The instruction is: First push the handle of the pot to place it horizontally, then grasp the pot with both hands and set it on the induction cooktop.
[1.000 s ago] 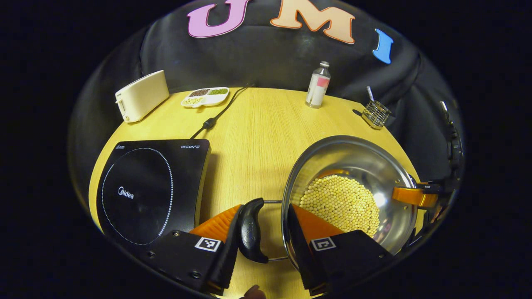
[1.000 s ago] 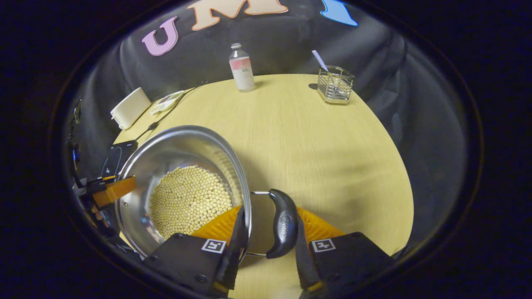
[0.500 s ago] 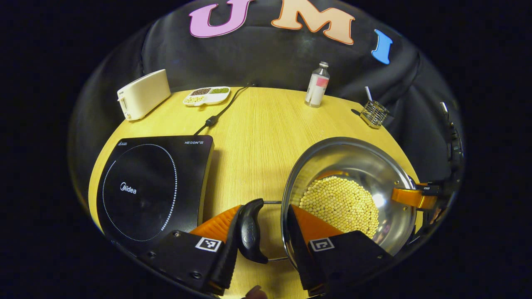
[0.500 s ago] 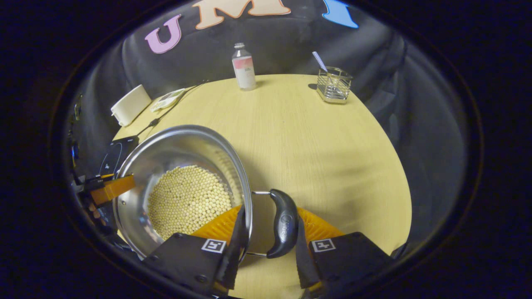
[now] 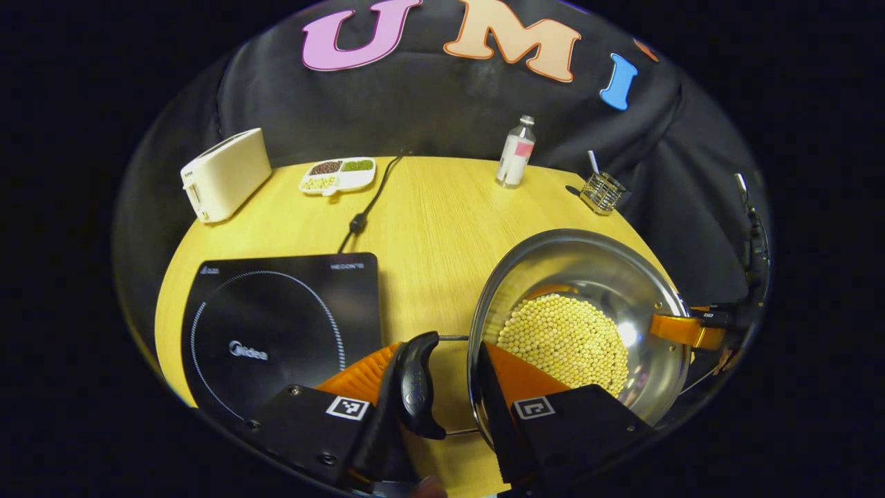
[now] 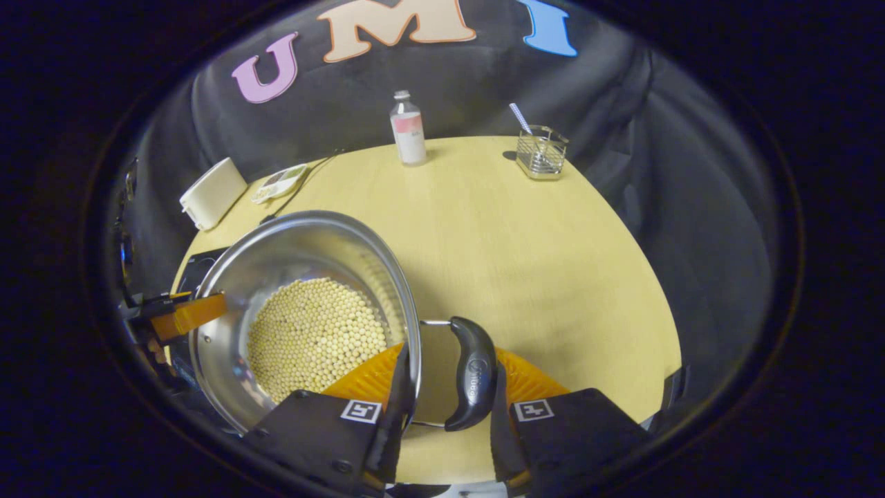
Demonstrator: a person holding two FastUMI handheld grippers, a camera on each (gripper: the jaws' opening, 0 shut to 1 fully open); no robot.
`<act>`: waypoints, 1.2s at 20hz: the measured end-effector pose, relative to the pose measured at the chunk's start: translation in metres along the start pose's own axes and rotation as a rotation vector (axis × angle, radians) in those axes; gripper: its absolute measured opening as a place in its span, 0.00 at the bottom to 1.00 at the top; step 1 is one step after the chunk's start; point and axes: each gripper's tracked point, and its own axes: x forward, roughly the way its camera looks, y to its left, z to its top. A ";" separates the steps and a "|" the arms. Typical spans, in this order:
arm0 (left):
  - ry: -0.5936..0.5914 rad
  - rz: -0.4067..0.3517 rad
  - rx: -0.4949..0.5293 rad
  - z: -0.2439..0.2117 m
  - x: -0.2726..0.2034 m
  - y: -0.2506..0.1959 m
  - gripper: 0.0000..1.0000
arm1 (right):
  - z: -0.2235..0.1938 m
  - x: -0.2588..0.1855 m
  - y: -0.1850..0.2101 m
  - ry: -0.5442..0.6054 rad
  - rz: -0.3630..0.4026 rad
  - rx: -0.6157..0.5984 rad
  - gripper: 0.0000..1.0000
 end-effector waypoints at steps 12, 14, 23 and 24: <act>-0.025 0.126 -0.101 0.003 -0.074 0.180 0.61 | 0.018 -0.008 0.201 -0.007 0.109 -0.105 0.50; -0.027 0.141 -0.116 0.000 -0.080 0.202 0.61 | 0.020 -0.003 0.226 -0.002 0.120 -0.122 0.50; -0.010 0.167 -0.139 -0.006 -0.085 0.260 0.61 | 0.018 0.009 0.286 0.024 0.135 -0.154 0.50; -0.009 0.167 -0.143 -0.007 -0.084 0.264 0.61 | 0.019 0.010 0.289 0.025 0.134 -0.156 0.50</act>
